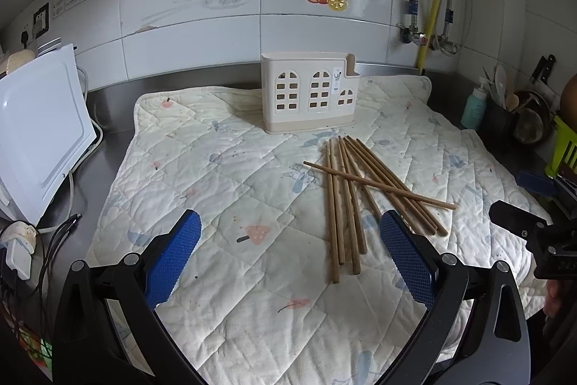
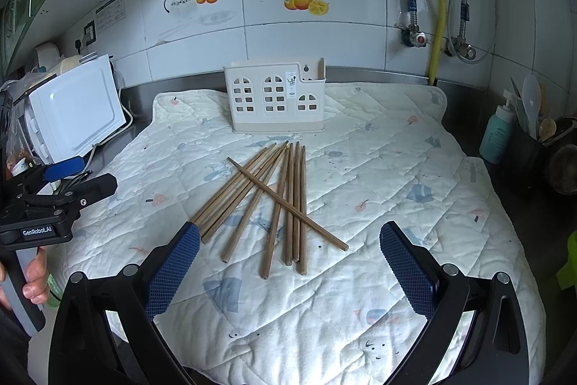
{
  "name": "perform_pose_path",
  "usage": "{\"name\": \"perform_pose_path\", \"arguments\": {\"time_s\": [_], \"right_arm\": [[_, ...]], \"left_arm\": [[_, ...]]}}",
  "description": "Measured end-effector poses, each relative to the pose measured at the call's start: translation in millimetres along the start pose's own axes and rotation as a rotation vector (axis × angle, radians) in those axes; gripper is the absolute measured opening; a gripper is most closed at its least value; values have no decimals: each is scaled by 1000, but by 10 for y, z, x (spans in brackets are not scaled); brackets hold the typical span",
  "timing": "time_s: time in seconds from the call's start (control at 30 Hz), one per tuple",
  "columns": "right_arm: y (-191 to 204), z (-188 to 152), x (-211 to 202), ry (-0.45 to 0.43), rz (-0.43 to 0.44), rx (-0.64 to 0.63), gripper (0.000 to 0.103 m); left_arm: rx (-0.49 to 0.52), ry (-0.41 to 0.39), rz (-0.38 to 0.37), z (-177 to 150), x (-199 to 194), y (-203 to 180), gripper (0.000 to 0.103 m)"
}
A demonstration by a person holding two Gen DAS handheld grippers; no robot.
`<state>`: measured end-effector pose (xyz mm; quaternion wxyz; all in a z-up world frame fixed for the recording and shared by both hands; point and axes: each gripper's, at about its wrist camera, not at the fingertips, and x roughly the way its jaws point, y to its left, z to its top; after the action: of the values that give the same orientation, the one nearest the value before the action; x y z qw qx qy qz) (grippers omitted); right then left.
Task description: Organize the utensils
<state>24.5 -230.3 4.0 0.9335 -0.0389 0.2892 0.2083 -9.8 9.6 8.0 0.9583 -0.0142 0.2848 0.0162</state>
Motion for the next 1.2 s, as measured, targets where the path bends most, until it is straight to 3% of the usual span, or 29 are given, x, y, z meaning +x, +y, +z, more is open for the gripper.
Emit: {"name": "perform_pose_path", "arguments": {"time_s": [1.2], "right_arm": [[-148,22,253,17,53,-57,95]], "left_arm": [[-12,50,-34,-25,209,6,97]]}}
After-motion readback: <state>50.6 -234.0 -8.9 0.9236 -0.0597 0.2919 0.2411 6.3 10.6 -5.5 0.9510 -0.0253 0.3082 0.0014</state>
